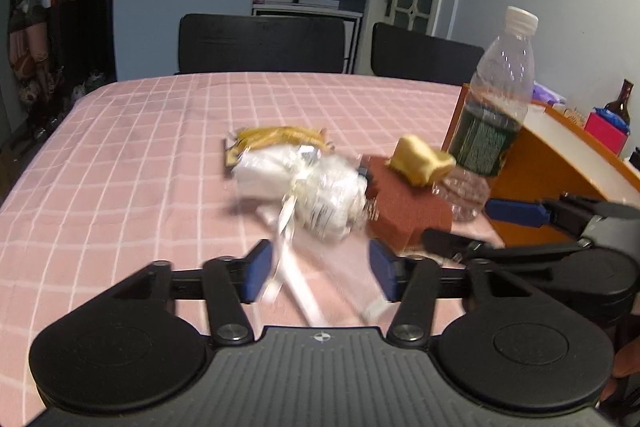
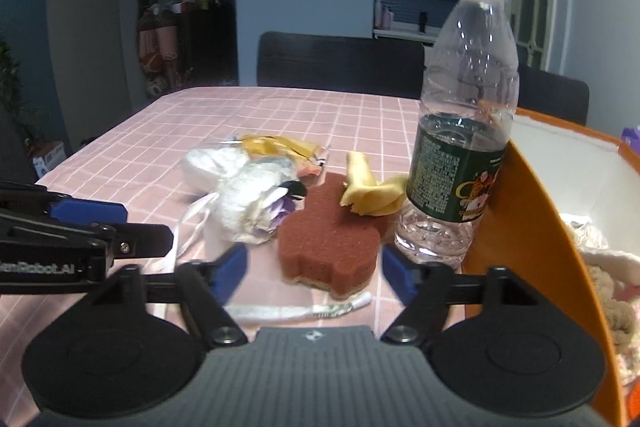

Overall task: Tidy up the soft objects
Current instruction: 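Move both tools back toward the remaining items beside the red sponge, then grasp the wrapped white tissue bundle with left gripper while right gripper grasps the red sponge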

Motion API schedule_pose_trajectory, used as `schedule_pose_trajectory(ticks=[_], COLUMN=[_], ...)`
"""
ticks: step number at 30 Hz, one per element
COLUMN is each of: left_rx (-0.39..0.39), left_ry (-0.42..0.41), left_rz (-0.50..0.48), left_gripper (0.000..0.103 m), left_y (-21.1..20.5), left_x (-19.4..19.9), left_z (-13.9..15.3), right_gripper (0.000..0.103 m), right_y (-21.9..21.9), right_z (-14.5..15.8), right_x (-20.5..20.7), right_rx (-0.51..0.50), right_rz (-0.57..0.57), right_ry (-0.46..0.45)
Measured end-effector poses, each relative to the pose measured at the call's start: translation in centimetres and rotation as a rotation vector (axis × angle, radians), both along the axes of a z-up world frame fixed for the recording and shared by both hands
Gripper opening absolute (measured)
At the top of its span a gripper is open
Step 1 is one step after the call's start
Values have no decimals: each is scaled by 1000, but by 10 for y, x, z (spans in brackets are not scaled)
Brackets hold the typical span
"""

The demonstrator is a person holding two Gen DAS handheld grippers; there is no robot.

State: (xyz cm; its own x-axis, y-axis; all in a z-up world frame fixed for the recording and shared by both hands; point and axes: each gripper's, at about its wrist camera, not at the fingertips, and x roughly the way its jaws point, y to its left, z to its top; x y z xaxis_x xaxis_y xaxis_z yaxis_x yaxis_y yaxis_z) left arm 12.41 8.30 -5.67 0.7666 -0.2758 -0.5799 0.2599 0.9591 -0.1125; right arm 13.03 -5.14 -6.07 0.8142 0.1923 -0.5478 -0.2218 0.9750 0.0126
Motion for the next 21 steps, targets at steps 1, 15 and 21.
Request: schedule_pose_trajectory(ticks=[1,15,21], left_rx=[4,125,114], left_ry=[-3,57,68], left_rz=[-4,-18,-13], left_gripper=[69,69,50], left_y=[-1,-37,-35], left_x=[5,65,68], left_z=[1,-25,-31], right_gripper=[76,80,71], right_y=[-2,-4,-2], right_z=[-2,-30,-39], right_x=[5,49,56], right_rx=[9,14,16], right_rz=[-10,8,31], right_ry=[6,92,84])
